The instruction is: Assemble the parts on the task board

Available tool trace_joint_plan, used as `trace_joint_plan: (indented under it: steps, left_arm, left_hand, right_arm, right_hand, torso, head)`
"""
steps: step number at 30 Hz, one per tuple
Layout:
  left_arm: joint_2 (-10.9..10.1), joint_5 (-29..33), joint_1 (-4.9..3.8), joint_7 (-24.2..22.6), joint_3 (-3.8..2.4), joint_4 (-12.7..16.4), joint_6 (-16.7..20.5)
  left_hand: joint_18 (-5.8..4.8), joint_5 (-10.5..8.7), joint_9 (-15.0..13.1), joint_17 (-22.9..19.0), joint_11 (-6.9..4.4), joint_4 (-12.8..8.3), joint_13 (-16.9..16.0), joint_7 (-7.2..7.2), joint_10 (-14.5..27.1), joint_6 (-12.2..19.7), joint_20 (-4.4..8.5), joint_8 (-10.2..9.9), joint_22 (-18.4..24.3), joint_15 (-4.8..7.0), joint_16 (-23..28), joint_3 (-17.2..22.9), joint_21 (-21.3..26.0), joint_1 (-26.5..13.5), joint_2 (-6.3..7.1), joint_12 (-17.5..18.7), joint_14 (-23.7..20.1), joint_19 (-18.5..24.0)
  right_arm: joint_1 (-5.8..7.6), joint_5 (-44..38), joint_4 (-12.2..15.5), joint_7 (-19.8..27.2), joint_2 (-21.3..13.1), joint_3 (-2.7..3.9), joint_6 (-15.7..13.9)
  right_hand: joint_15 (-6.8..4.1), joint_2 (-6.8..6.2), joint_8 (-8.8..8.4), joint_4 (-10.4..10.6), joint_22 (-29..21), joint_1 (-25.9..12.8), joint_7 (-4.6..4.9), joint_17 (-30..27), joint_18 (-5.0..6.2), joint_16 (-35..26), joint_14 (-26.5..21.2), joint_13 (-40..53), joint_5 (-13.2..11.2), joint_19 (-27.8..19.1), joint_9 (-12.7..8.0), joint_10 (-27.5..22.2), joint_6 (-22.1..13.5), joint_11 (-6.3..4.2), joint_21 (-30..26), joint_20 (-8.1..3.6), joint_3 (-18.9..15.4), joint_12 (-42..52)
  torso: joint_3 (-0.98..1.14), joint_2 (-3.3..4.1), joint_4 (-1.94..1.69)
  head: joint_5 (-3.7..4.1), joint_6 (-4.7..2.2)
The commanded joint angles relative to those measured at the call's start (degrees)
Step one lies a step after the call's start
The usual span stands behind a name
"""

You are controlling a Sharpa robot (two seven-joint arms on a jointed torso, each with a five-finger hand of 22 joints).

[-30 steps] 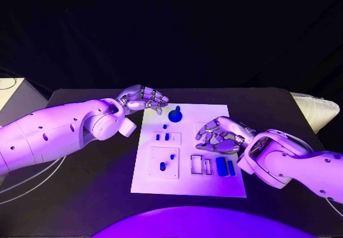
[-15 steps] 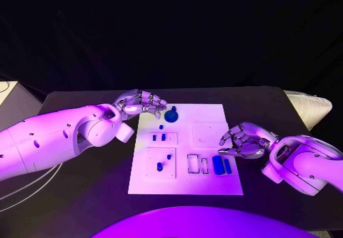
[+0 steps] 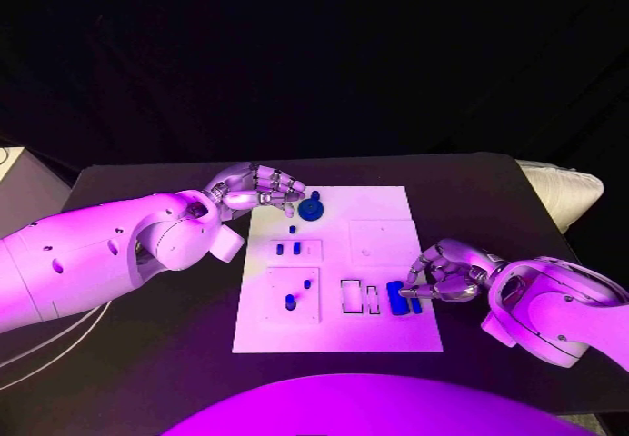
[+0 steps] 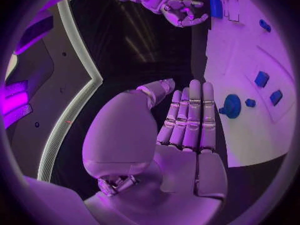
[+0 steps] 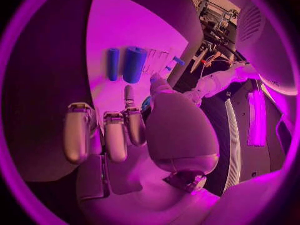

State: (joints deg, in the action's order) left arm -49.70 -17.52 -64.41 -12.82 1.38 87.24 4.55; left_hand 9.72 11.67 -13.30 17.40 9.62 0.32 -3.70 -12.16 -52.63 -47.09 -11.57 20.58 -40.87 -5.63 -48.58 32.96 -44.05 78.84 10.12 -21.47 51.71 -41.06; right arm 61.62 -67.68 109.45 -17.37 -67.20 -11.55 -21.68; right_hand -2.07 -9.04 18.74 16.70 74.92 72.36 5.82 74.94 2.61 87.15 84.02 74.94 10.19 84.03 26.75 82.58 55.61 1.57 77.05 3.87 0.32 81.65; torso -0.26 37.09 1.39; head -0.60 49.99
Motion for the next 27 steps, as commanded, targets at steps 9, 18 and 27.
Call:
trace_joint_plan:
  steps: [9, 18, 27]
  left_arm:
    - [-0.1, 0.6, 0.06, -0.3, -0.02, 0.4, -0.2]
    - [0.0, 0.6, 0.09, 0.0, -0.02, 0.4, -0.6]
    - [-0.1, 0.6, 0.1, 0.3, -0.02, 0.3, -0.7]
  left_hand:
    - [0.65, 0.18, 0.1, 0.0, 0.25, 0.3, -0.1, -1.51, 0.2, 0.3, -0.09, 0.2, 0.1, -0.34, 0.3, -0.3, 0.3, -0.5, -0.05, 0.1, 0.0, -0.5]
    - [0.65, 0.19, 0.1, 0.0, 0.26, 0.3, -0.1, -1.52, 0.3, 0.3, -0.1, 0.2, 0.2, -0.35, 0.3, -0.3, 0.4, -0.5, -0.06, 0.1, 0.0, -0.5]
    - [0.65, 0.19, 0.1, 0.0, 0.26, 0.3, -0.1, -1.52, 0.3, 0.3, -0.1, 0.2, 0.2, -0.35, 0.3, -0.3, 0.4, -0.5, -0.06, 0.1, 0.0, -0.5]
  right_arm:
    - [-1.93, -7.7, -1.0, -6.0, 2.0, -0.03, -1.7]
    - [-3.09, -9.6, -1.7, -6.8, 4.5, -0.02, -2.6]
    - [-3.81, -10.3, -2.6, -7.8, 6.5, -0.02, -2.7]
  right_hand:
    - [-0.56, 0.86, 0.74, 0.1, 12.2, -0.8, -0.17, 8.1, -0.44, 0.4, 4.5, 5.8, 0.2, 3.4, 0.2, 0.5, 0.8, -0.29, 0.7, -0.54, -2.4, 0.3]
    - [-0.62, 1.14, 1.04, 0.1, 12.2, -0.9, -0.27, 8.3, -0.45, 0.5, 4.5, 6.0, 0.5, 3.4, 0.4, 0.7, 1.0, -0.37, 0.8, -0.58, -3.3, 0.5]
    - [-0.73, 1.29, 1.49, 0.1, 12.3, -1.1, -0.41, 8.4, -0.48, 0.5, 4.6, 6.4, 1.4, 3.4, 0.5, 0.9, 1.2, -0.5, 1.0, -0.67, -4.8, 0.6]
  torso:
    - [0.14, 0.02, 0.07]
    - [0.14, 0.06, 0.0]
    - [0.02, 0.01, -0.03]
  head:
    - [0.03, 0.01]
    - [-0.03, 0.01]
    - [-0.01, 0.01]
